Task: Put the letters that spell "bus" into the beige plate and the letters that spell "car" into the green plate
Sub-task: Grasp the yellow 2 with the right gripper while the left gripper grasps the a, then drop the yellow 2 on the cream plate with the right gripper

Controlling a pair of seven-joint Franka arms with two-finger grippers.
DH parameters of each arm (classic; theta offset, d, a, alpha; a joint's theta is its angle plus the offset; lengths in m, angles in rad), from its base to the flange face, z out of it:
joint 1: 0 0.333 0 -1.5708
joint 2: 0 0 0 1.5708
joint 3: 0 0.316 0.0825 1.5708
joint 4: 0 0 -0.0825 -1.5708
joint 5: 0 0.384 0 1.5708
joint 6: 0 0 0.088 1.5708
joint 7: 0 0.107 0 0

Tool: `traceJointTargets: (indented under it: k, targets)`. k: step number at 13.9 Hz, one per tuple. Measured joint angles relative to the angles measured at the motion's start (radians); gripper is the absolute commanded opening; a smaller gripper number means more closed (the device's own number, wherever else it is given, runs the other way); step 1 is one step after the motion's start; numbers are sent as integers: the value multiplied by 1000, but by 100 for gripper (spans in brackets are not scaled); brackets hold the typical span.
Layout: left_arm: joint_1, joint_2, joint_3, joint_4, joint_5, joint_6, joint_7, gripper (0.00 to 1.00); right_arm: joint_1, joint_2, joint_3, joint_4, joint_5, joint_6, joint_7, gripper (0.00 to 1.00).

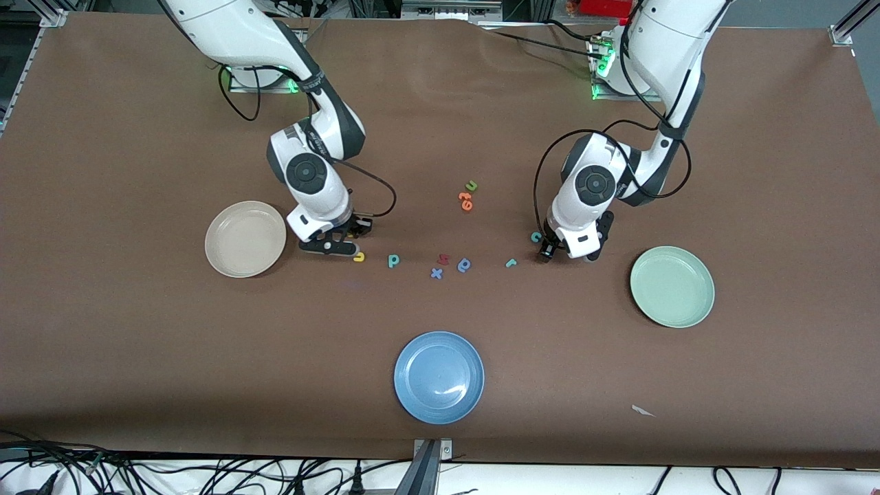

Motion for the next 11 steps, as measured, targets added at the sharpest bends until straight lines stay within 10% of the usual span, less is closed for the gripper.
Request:
traceJointTargets:
  k: [9, 11]
  targets:
    - [0, -2, 1, 5, 0, 12, -8, 43, -7, -69, -243, 13, 1, -185, -421, 9]
    - [0, -2, 2, 6, 1, 13, -8, 39, -32, -56, -260, -3, 1, -186, -452, 47]
